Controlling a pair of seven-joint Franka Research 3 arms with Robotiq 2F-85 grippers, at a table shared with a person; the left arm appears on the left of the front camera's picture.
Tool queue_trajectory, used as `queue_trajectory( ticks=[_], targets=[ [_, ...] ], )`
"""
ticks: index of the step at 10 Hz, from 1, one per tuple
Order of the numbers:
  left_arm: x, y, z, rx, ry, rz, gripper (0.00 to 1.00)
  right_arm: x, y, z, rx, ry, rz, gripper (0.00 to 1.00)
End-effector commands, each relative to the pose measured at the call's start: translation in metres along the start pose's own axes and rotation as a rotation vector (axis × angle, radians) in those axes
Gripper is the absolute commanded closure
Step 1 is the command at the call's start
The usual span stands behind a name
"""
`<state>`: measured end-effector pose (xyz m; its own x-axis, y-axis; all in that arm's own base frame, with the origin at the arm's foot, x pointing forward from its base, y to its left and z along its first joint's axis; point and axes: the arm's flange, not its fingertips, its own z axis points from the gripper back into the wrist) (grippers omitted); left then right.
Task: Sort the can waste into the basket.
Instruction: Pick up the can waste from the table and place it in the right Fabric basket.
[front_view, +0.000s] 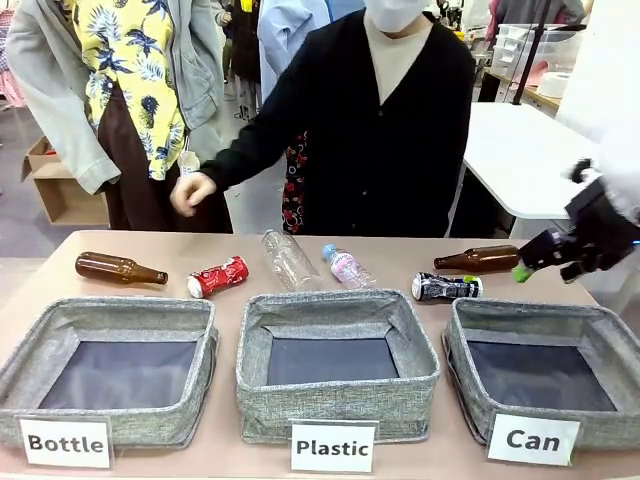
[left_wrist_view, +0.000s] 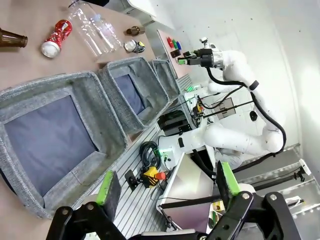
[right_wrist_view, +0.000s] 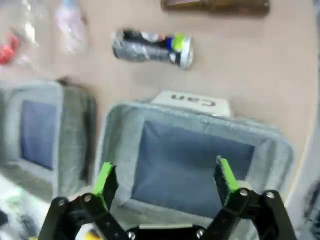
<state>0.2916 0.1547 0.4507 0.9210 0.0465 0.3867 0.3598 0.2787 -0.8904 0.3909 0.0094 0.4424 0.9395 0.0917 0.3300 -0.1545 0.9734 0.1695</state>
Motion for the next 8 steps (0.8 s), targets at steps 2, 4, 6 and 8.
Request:
queue_trajectory(
  ticks=[2,4,6,8],
  targets=[
    [-0.002,-0.001,0.003,-0.007,0.008,-0.023,0.0,0.0,0.0,0.0,0.0,0.0,0.0,0.0],
    [-0.002,-0.001,0.003,-0.007,0.008,-0.023,0.0,0.006,0.011,0.0,-0.057,-0.022,0.062,0.0],
    [-0.002,-0.001,0.003,-0.007,0.008,-0.023,0.0,0.069,0.035,-0.018,-0.044,0.001,0.343,0.0],
    [-0.002,-0.001,0.003,-0.007,0.008,-0.023,0.0,0.115,0.045,-0.038,0.178,0.089,0.833,0.0]
  ],
)
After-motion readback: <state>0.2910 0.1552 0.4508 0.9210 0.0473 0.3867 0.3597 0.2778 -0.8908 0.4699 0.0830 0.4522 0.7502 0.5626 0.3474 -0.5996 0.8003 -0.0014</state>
